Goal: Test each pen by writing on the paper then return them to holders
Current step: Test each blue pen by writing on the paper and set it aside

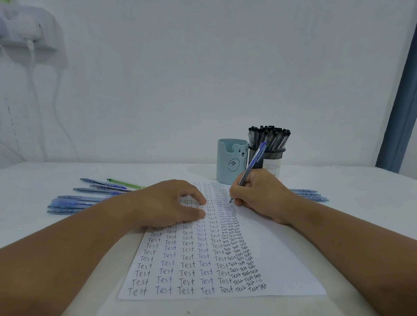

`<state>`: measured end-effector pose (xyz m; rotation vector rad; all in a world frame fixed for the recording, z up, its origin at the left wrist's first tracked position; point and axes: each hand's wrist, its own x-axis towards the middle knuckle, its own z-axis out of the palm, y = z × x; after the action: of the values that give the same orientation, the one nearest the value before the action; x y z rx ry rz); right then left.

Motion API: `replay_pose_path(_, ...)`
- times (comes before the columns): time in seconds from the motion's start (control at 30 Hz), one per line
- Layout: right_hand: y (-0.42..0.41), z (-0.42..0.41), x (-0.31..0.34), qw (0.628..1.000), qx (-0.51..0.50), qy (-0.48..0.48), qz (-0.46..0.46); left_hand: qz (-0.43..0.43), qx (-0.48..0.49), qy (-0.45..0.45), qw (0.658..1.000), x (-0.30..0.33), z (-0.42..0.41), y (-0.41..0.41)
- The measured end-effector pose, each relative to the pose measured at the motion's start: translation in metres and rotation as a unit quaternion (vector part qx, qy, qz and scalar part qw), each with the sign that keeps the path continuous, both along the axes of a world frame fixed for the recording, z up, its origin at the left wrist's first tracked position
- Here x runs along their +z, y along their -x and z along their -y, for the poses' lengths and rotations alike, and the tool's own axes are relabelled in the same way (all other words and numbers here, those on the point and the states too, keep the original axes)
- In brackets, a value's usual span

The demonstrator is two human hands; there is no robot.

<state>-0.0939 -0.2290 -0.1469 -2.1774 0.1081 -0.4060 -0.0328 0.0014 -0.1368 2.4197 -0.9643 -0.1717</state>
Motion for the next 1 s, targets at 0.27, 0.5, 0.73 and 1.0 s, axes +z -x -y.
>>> replay_pose_path(0.27,0.0055,-0.0046,0.0048,0.999,-0.001,0.047,-0.001,-0.001,-0.002,0.003,1.0,-0.0013,-0.0005,-0.0015)
replay_pose_path(0.5,0.0049,-0.0046,0.0054,0.998,-0.005,0.064,-0.008,-0.001,-0.006,0.005,1.0,-0.0013,-0.0006,0.0)
replay_pose_path(0.73,0.0059,-0.0046,0.0049,0.998,-0.001,0.069,0.001,0.0,-0.01,-0.002,1.0,-0.0005,-0.0007,-0.0002)
replay_pose_path(1.0,0.0069,-0.0051,0.0053,0.998,-0.009,0.06,-0.001,0.001,-0.011,-0.003,1.0,-0.0005,-0.0006,-0.0003)
